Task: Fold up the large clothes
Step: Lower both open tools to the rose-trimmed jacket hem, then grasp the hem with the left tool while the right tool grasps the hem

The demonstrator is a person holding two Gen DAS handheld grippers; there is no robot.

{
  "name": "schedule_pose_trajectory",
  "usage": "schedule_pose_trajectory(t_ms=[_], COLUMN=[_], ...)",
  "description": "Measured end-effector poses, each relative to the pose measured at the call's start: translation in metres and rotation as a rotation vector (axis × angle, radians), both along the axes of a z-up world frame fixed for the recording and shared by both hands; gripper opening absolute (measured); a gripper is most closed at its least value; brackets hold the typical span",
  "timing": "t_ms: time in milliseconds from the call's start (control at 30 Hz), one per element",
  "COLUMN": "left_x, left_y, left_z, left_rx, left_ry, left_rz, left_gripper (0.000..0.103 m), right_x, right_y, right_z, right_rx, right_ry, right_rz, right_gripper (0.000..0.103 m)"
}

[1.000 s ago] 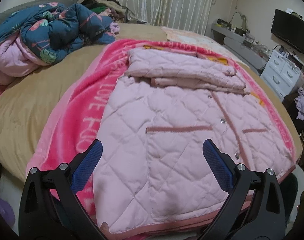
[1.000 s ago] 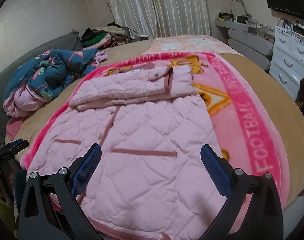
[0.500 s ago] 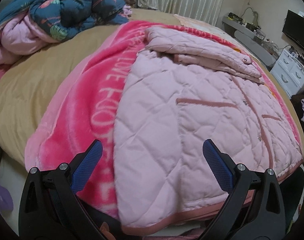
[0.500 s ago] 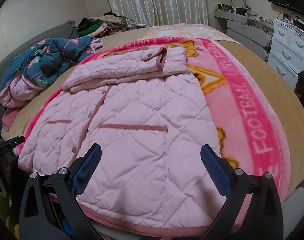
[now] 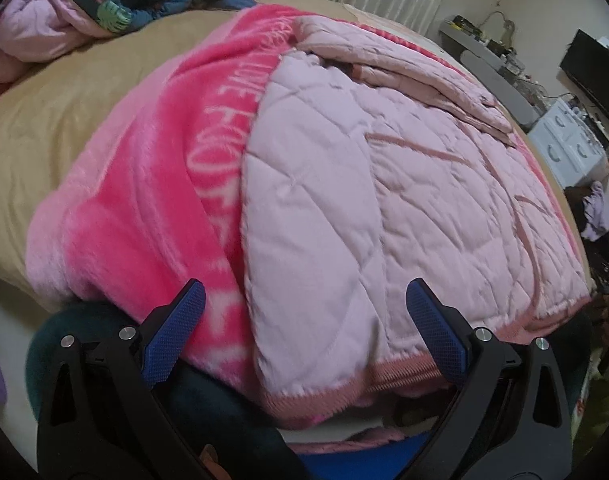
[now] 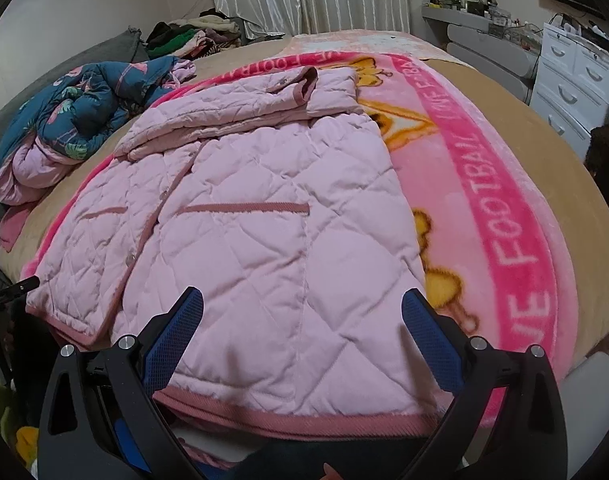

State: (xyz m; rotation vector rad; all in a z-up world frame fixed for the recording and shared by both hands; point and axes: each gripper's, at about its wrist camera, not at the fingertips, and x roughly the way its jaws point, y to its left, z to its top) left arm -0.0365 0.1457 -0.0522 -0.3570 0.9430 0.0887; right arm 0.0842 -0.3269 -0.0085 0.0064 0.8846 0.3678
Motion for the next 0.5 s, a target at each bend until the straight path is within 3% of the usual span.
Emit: schedule_pose_trajectory(t_ms=[100,167,500], left_x=[-0.004,-0.005,0.010], left_y=[-0.006,-0.010,-0.030], left_z=[-0.003,-0.005,-0.026], left_rx=[-0.018,-0.047,-0.059], left_ry=[0.004,0.004,0.048], left_rz=[-0.026,-0.042,-0.077], left_gripper=[0.090,0.080,0.079], right_x=[-0.003,-0.004,-0.013], right_y=[-0.006,-0.009,-0.021], right_z=[-0.003,-0.004,-0.010], right_rx=[0.013,0.008,0.040], right_ry=[0.016,0.022,0.105], right_rz=[-0.006,-0.011,0.024], right_gripper=[0.099,0.099,0.099])
